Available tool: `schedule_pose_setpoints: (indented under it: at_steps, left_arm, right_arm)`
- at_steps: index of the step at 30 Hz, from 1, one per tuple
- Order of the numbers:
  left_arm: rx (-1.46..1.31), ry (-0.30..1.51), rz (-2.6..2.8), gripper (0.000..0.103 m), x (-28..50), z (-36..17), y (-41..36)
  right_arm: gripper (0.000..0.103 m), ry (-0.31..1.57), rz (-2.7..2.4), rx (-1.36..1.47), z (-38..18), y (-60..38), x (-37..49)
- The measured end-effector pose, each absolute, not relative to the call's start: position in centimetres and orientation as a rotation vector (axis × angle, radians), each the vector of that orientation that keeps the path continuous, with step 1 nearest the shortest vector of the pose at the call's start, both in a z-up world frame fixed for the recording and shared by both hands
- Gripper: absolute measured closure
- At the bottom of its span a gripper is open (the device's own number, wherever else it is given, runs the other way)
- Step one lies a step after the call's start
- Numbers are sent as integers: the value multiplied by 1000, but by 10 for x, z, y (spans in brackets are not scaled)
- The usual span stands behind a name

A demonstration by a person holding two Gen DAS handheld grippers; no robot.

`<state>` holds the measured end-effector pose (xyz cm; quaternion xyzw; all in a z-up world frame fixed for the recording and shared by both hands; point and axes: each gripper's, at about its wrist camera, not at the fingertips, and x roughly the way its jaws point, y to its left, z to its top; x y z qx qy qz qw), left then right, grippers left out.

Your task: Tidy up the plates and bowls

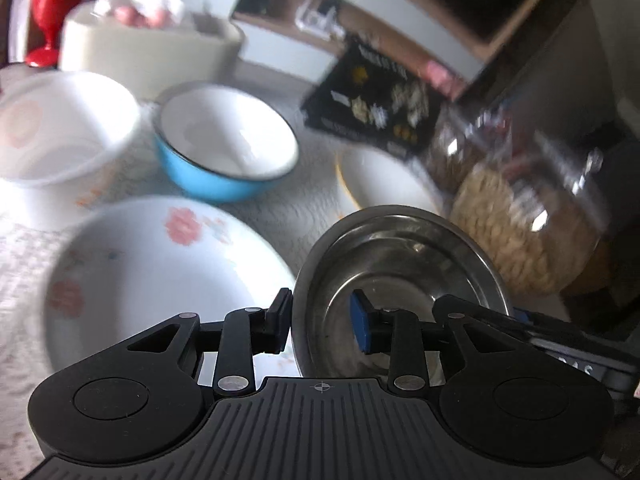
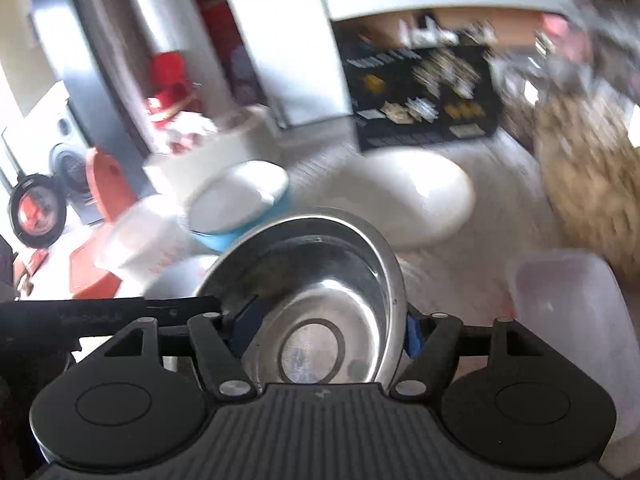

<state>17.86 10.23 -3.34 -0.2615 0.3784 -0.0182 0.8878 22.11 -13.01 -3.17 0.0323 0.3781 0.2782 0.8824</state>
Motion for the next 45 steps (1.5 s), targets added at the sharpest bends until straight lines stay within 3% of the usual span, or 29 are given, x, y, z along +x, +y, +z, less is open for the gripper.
schedule_pose_setpoints:
  at_steps: [14,20,24,25,27,30,37,45]
  left_arm:
    - [-621,717,186,70,110,-55,196]
    - [-547,717,203,73,115,-60,198]
    - [-550,754,238,73,119,-71,203]
    - [-555,763,244,67,120,-74,205]
    - [-585,774,244,66,123,-79,209]
    - [-621,780,235,69,127,-85,211]
    - [-727,798,179,75,131,-100,217]
    - [-779,795,182,71,115,-99,231]
  right_arm:
    - [31,916,699,-20,-76,-7,216]
    - [31,883,682,-85,-80,0,210]
    - [31,851,663,-136,-82,2,207]
    - [31,845,664,-139,-82,2,207]
    - [31,807,655,-149,-78,0,207]
    - [31,750,617,-141,-76,-5,214]
    - [28,995,614,36,-109,0,257]
    - [27,1051,616,42,-107,11,246]
